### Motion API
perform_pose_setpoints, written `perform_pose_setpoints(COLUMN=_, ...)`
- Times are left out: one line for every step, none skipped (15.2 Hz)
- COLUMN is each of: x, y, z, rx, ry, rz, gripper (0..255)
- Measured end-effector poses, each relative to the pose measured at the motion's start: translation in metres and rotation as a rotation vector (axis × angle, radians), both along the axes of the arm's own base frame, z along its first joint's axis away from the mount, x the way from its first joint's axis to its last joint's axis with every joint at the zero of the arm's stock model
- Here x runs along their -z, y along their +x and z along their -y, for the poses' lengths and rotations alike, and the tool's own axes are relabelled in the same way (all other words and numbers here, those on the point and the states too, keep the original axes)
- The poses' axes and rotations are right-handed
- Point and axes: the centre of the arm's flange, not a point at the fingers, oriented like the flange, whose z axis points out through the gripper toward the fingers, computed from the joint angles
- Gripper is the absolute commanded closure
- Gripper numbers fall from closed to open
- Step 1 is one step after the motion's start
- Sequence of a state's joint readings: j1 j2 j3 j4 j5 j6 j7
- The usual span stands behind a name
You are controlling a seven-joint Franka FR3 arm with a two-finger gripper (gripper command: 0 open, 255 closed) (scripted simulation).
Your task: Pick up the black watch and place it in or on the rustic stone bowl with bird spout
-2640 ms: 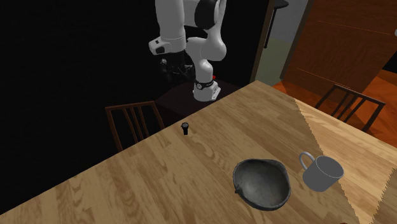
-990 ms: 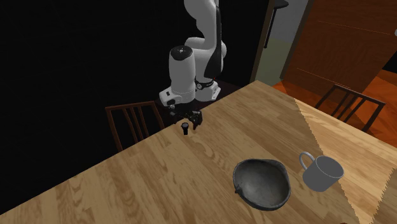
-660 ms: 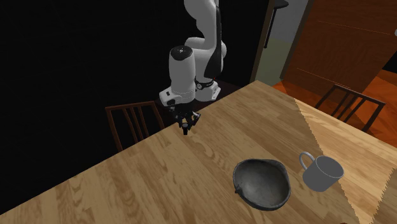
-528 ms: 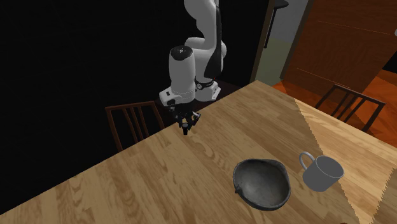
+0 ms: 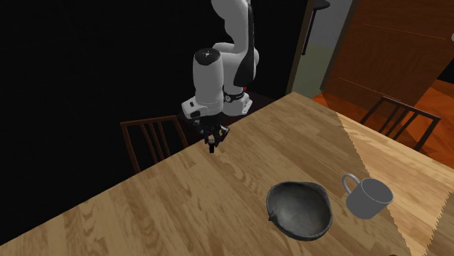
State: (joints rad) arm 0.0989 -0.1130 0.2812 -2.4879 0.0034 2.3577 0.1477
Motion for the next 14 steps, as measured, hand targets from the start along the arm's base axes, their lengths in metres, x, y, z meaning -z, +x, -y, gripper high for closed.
perform_pose_setpoints(x=-0.005, y=0.0, z=0.001, rx=0.0, ry=0.0, rz=0.0, gripper=255)
perform_pose_setpoints(x=-0.011, y=0.0, z=0.0, rx=0.0, ry=0.0, rz=0.0, gripper=255)
perform_pose_setpoints(x=-0.016, y=0.0, z=0.001, rx=0.0, ry=0.0, rz=0.0, gripper=255)
perform_pose_setpoints(x=-0.019, y=0.0, z=0.001, rx=0.0, ry=0.0, rz=0.0, gripper=255)
perform_pose_setpoints(x=-0.025, y=0.0, z=0.001, rx=0.0, ry=0.0, rz=0.0, gripper=255)
perform_pose_setpoints(x=-0.03, y=0.001, z=0.001, rx=0.0, ry=0.0, rz=0.0, gripper=255)
perform_pose_setpoints(x=-0.036, y=0.001, z=0.001, rx=0.0, ry=0.0, rz=0.0, gripper=255)
perform_pose_setpoints(x=-0.041, y=0.001, z=0.0, rx=0.0, ry=0.0, rz=0.0, gripper=255)
perform_pose_setpoints(x=-0.046, y=0.0, z=0.0, rx=0.0, ry=0.0, rz=0.0, gripper=255)
perform_pose_setpoints(x=-0.051, y=0.0, z=0.001, rx=0.0, ry=0.0, rz=0.0, gripper=255)
perform_pose_setpoints(x=-0.057, y=0.0, z=0.0, rx=0.0, ry=0.0, rz=0.0, gripper=255)
perform_pose_setpoints(x=-0.063, y=0.0, z=0.0, rx=0.0, ry=0.0, rz=0.0, gripper=255)
perform_pose_setpoints(x=-0.069, y=-0.001, z=0.0, rx=0.0, ry=0.0, rz=0.0, gripper=255)
perform_pose_setpoints(x=-0.074, y=0.0, z=0.0, rx=0.0, ry=0.0, rz=0.0, gripper=255)
